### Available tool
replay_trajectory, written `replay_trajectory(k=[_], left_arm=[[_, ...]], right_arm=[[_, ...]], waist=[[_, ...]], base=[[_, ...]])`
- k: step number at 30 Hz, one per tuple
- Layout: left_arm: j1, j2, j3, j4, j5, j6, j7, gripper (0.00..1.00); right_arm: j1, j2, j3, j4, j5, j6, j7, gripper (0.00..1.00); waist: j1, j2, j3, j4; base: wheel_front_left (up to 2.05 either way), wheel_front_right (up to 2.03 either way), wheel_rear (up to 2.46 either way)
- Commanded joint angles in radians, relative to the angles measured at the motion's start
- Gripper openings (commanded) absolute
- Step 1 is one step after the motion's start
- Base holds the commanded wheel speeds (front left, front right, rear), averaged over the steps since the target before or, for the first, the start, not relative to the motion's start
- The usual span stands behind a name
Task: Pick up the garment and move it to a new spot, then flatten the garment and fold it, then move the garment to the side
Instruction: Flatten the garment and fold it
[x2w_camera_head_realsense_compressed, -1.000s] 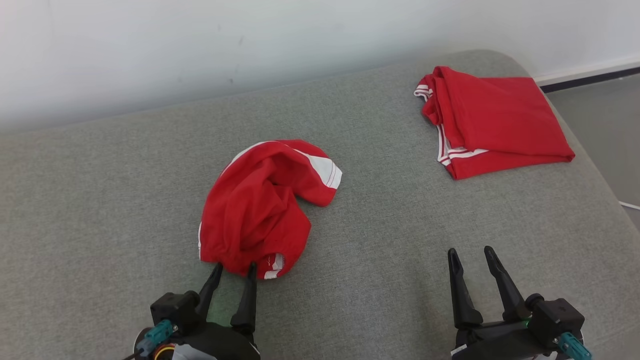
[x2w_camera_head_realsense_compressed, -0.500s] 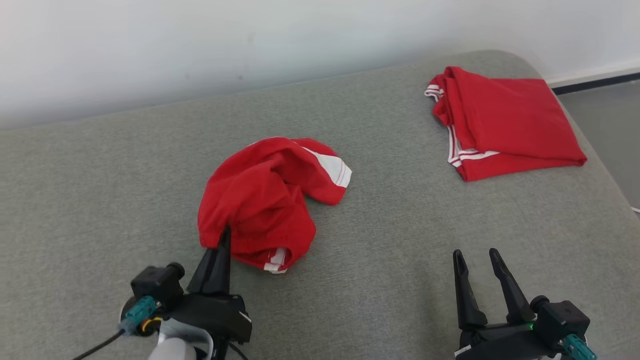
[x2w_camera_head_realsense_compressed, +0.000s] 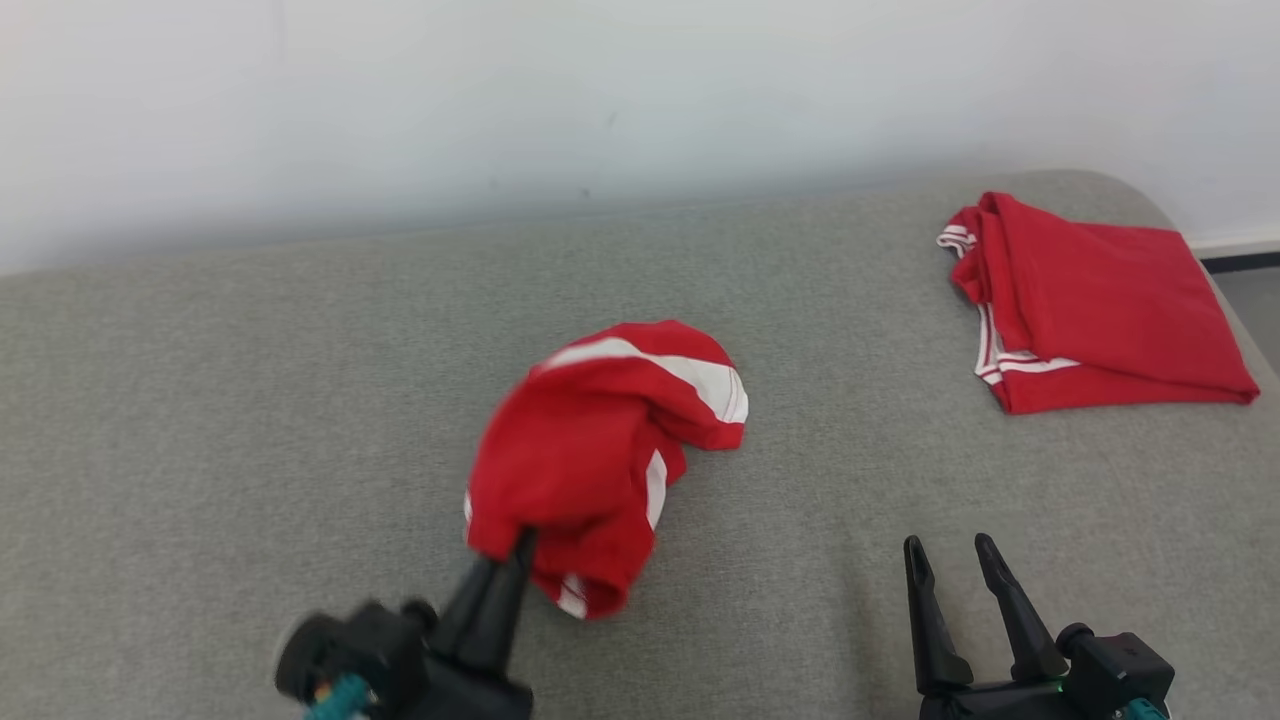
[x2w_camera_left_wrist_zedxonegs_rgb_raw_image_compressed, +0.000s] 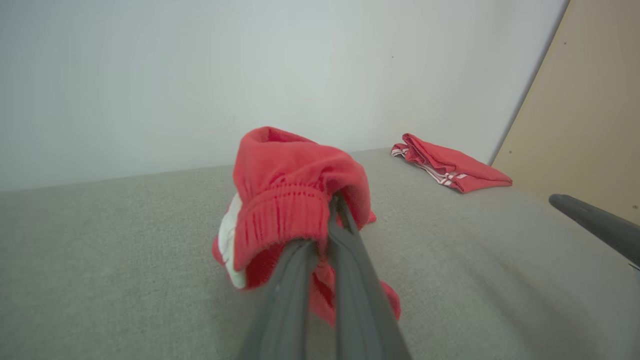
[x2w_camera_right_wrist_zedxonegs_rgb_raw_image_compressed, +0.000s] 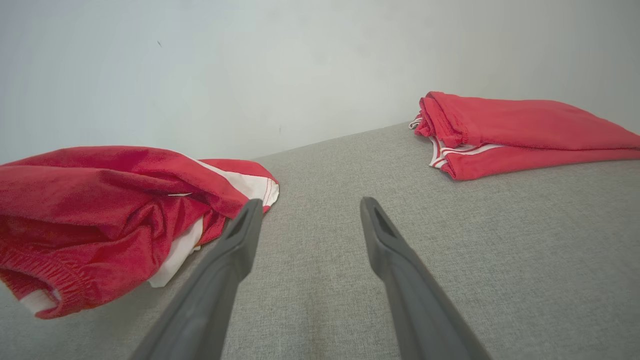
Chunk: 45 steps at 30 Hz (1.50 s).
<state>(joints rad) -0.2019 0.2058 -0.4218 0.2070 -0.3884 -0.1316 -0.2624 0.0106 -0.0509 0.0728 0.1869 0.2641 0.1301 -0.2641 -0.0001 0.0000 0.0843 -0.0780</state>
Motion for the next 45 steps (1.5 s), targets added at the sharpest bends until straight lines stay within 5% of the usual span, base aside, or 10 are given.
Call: replay_trajectory(k=[1,8,19,20,21,42,43,45], left_arm=[[0.036,-0.002,-0.025,-0.004,-0.009,0.002,-0.001,0.0],[0.129,-0.031,-0.198,0.073,-0.039,0.002,-0.002,0.0],[0.117,-0.081,-0.29,0.223,-0.116,0.002,-0.001,0.0],[0.116,-0.085,-0.283,0.226,-0.126,0.002,-0.001,0.3],[0.117,-0.088,-0.277,0.227,-0.136,0.002,-0.001,1.0],[0.159,-0.085,-0.065,0.154,-0.325,0.002,-0.001,1.0],[0.155,-0.083,-0.059,0.152,-0.327,0.002,-0.001,0.89],[0.139,-0.077,-0.029,0.143,-0.314,0.002,-0.001,0.0]], right_arm=[[0.011,0.001,-0.003,0.0,0.005,0.001,-0.001,1.0],[0.006,0.001,0.0,0.006,0.001,0.001,-0.001,1.0],[0.016,0.001,-0.004,0.014,-0.006,0.001,-0.001,1.0],[0.019,0.001,-0.008,0.013,-0.006,0.001,-0.001,1.0],[0.02,0.001,-0.008,0.012,-0.005,0.001,-0.001,1.0],[0.019,0.001,0.0,0.017,0.019,0.001,-0.001,1.0],[0.017,0.001,-0.002,0.017,0.019,0.001,-0.001,1.0],[0.014,0.001,-0.004,0.017,0.018,0.001,-0.001,1.0]], waist=[[0.0001,0.0,-0.013,0.022],[0.0001,0.0,-0.01,0.041],[0.0001,0.0,-0.023,0.059],[0.0001,0.0,-0.024,0.063],[0.0001,0.0,-0.026,0.066],[0.0001,0.0,-0.018,0.086],[0.0001,0.0,-0.016,0.085],[0.0001,0.0,-0.013,0.085]], base=[[0.0,0.0,0.0],[0.0,0.0,0.0],[0.0,0.0,0.0],[0.0,0.0,0.0],[0.0,0.0,0.0],[0.0,0.0,0.0],[0.0,0.0,0.0],[0.0,0.0,0.0]])
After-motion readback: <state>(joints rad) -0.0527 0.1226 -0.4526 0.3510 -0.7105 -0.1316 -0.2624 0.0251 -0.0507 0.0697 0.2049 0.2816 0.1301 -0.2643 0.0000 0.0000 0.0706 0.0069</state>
